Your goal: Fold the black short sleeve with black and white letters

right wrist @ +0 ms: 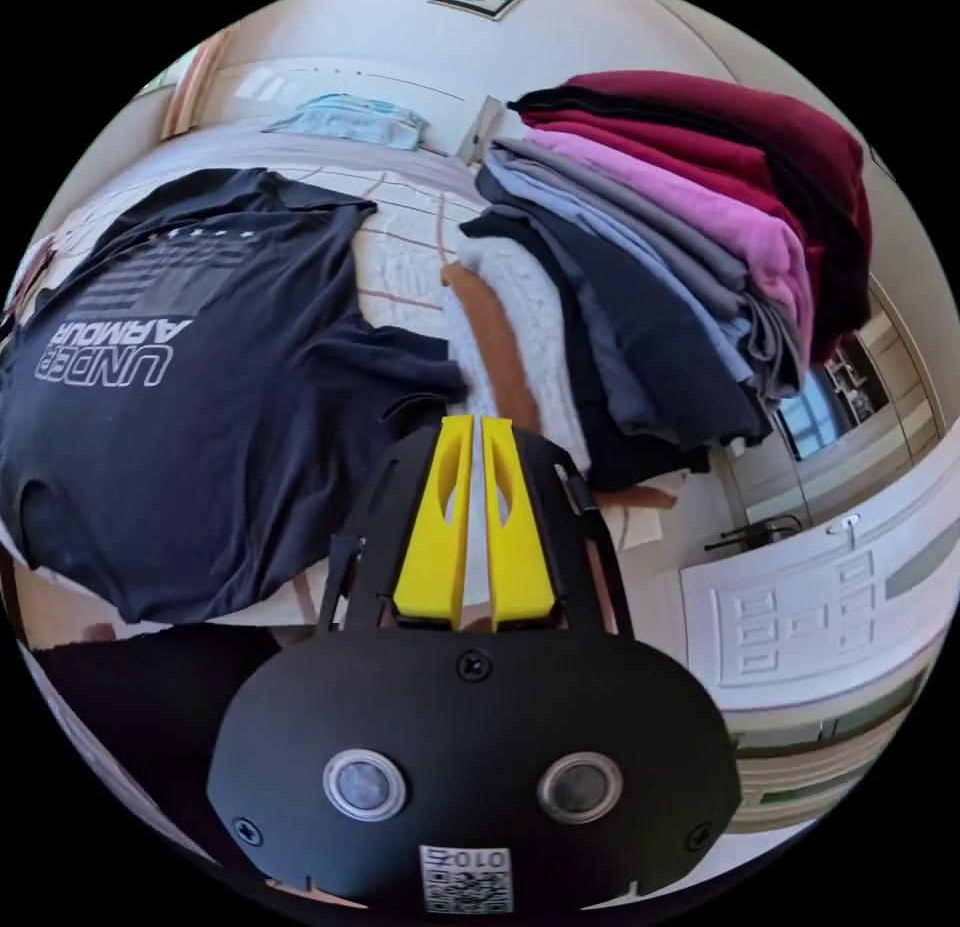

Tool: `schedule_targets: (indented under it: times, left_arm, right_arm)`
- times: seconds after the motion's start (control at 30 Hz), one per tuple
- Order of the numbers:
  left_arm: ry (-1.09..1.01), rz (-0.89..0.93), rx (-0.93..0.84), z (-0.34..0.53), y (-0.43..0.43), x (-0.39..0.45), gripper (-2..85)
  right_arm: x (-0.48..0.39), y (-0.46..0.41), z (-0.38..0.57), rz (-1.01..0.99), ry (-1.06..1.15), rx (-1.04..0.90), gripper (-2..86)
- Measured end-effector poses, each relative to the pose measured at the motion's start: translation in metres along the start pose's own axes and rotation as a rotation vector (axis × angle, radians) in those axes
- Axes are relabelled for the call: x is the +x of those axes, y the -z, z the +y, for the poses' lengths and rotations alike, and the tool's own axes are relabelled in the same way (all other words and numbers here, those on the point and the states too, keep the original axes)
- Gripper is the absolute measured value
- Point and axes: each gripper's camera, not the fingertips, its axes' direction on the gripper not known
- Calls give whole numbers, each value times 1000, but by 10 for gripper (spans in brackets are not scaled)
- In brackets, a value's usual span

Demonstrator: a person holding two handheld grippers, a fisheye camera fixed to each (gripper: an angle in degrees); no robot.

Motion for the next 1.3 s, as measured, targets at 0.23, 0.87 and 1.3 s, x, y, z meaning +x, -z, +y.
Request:
schedule_targets:
  times: [0.23, 0.87, 1.3]
  left_arm:
    - [-120, 77, -14, -6, -4, 29, 55]
    - [338, -62, 214, -62, 132, -192, 63]
    - [837, -3, 67, -287, 38, -597, 142]
  right_arm:
    - [6, -47, -15, -174, -18, -11, 48]
    - [17, -21, -53, -192, -20, 91, 70]
    - [-53, -175, -422, -367, 710, 178, 121]
